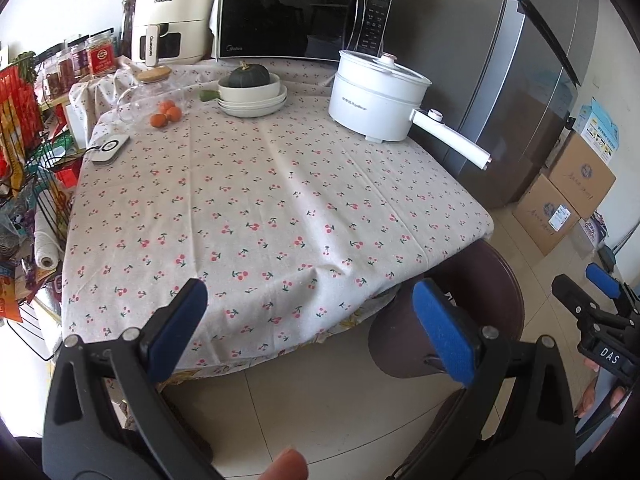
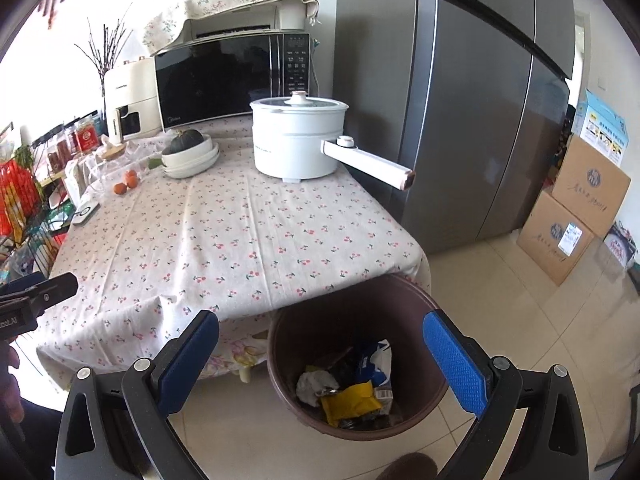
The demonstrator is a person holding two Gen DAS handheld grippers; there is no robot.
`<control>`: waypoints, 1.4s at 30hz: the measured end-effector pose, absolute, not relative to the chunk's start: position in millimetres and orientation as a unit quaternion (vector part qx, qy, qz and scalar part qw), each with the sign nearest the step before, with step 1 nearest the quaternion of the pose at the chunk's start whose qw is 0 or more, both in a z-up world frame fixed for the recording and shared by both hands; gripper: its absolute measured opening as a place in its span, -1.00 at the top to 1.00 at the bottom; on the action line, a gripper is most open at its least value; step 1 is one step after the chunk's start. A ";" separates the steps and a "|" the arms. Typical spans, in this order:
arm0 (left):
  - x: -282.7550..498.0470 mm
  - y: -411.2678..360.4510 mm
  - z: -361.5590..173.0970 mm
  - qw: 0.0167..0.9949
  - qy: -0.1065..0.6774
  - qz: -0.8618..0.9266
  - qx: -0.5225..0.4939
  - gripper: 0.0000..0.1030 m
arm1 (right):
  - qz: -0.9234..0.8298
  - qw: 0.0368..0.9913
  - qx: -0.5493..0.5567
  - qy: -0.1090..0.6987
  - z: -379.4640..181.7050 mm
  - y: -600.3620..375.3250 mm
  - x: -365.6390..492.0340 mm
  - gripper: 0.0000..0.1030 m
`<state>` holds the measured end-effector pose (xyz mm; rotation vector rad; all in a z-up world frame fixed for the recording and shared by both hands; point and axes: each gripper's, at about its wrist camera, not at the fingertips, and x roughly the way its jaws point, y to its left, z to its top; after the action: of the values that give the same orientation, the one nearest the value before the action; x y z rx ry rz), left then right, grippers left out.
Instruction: Collect trash
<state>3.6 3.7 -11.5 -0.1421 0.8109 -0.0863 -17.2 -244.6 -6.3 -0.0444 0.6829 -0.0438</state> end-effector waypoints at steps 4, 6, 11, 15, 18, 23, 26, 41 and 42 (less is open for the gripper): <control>-3.7 6.0 -9.2 0.922 0.381 -0.032 -0.063 -0.98 | -0.015 0.945 -0.029 0.324 -4.7 -233.6 -21.3 -1.00; -6.0 6.8 -6.7 0.926 0.373 -0.030 -0.060 -0.98 | -0.014 0.946 -0.032 0.323 -4.9 -230.3 -22.8 -1.00; -10.1 4.1 -0.6 0.933 0.355 -0.026 -0.053 -0.98 | -0.016 0.946 -0.032 0.322 -6.7 -228.7 -22.2 -1.00; -11.2 -0.5 1.2 0.935 0.350 -0.030 -0.044 -0.98 | -0.019 0.945 -0.032 0.326 -9.4 -231.7 -22.1 -1.00; -11.8 -3.5 0.2 0.935 0.351 -0.032 -0.039 -0.98 | -0.020 0.944 -0.029 0.329 -10.7 -233.1 -22.3 -1.00; -12.8 -7.4 0.7 0.935 0.350 -0.034 -0.034 -0.98 | -0.020 0.943 -0.030 0.330 -10.9 -233.9 -23.0 -1.00; -12.7 -7.9 0.7 0.935 0.351 -0.034 -0.034 -0.98 | -0.021 0.944 -0.030 0.329 -10.8 -233.8 -23.1 -1.00; -14.7 -12.0 -0.4 0.934 0.353 -0.041 -0.028 -0.98 | -0.023 0.943 -0.031 0.331 -12.0 -236.4 -24.0 -1.00; -14.8 -12.0 -0.5 0.934 0.353 -0.040 -0.027 -0.98 | -0.023 0.943 -0.031 0.330 -12.1 -236.3 -23.6 -1.00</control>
<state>-14.8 -12.0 -0.5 -0.0561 0.7220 -0.0824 -23.6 -236.3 -12.1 -0.0642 0.6736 -0.0468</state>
